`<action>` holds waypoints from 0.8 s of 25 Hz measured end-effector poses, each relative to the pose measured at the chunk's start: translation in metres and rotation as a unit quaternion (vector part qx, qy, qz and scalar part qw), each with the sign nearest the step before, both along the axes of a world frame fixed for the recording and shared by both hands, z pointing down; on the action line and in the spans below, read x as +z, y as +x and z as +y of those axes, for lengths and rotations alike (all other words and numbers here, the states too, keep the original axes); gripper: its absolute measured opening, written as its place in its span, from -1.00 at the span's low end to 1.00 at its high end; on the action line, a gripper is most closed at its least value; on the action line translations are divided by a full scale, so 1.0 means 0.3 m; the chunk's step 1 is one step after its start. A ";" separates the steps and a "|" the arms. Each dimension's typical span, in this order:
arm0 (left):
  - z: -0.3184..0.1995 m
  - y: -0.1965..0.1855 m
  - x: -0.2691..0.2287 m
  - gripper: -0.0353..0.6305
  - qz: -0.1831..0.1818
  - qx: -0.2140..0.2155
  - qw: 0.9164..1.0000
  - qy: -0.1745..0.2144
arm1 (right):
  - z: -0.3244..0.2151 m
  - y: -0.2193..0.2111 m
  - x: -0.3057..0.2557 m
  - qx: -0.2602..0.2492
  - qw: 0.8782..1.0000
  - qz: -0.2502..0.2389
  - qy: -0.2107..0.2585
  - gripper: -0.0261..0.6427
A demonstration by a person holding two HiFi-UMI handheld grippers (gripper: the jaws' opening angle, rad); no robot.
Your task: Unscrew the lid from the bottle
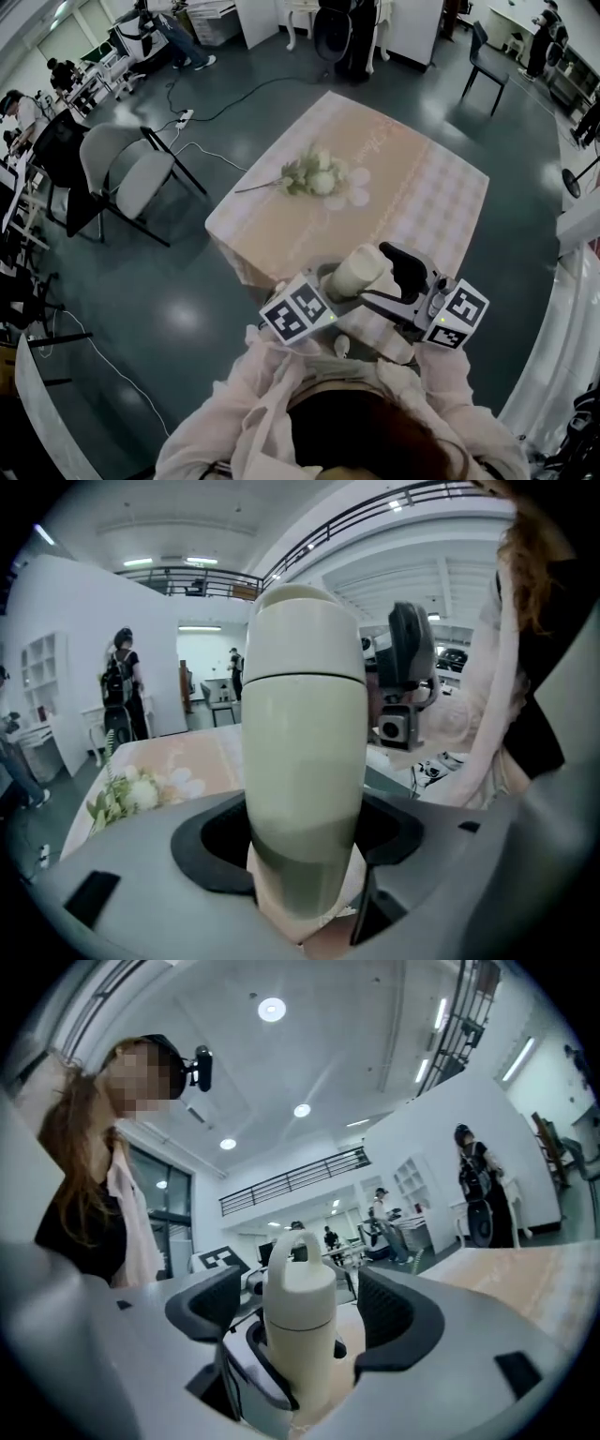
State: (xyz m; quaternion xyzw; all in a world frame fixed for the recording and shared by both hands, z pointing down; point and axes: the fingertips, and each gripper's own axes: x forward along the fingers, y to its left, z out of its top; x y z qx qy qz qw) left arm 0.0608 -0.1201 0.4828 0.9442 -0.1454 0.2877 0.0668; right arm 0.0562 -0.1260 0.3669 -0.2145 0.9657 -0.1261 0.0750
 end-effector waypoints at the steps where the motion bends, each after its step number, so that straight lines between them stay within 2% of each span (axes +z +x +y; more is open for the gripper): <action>1: -0.005 0.001 0.004 0.06 -0.006 -0.008 1.000 0.006 | -0.012 -0.001 0.003 0.018 1.000 -0.007 -0.014 0.23; 3: 0.000 0.007 0.008 0.06 -0.017 -0.007 1.000 0.013 | -0.018 -0.005 0.008 0.029 0.999 -0.010 -0.021 -0.01; 5: 0.018 0.009 0.008 0.06 -0.022 0.009 1.000 0.015 | 0.004 -0.015 0.003 0.004 1.000 -0.002 -0.002 -0.07; 8: 0.076 0.011 -0.009 0.06 -0.016 0.072 0.997 0.008 | 0.073 -0.027 -0.022 -0.075 0.996 0.009 0.054 -0.07; 12: 0.175 0.026 -0.058 0.06 0.010 0.181 0.983 -0.012 | 0.164 -0.027 -0.081 -0.193 0.975 -0.021 0.109 -0.07; 14: 0.189 0.031 -0.071 0.06 0.017 0.199 0.980 -0.015 | 0.175 -0.024 -0.096 -0.214 0.970 -0.032 0.113 -0.07; 16: 0.159 0.033 -0.077 0.06 0.028 0.167 0.985 -0.015 | 0.130 -0.010 -0.093 -0.179 0.978 -0.040 0.098 -0.06; 18: 0.098 0.026 -0.074 0.06 0.035 0.103 0.994 -0.011 | 0.063 0.001 -0.072 -0.110 0.991 -0.030 0.069 0.03; 20: 0.031 0.014 -0.059 0.06 0.036 0.033 0.999 -0.002 | 0.012 0.002 -0.048 -0.043 0.998 -0.010 0.047 0.04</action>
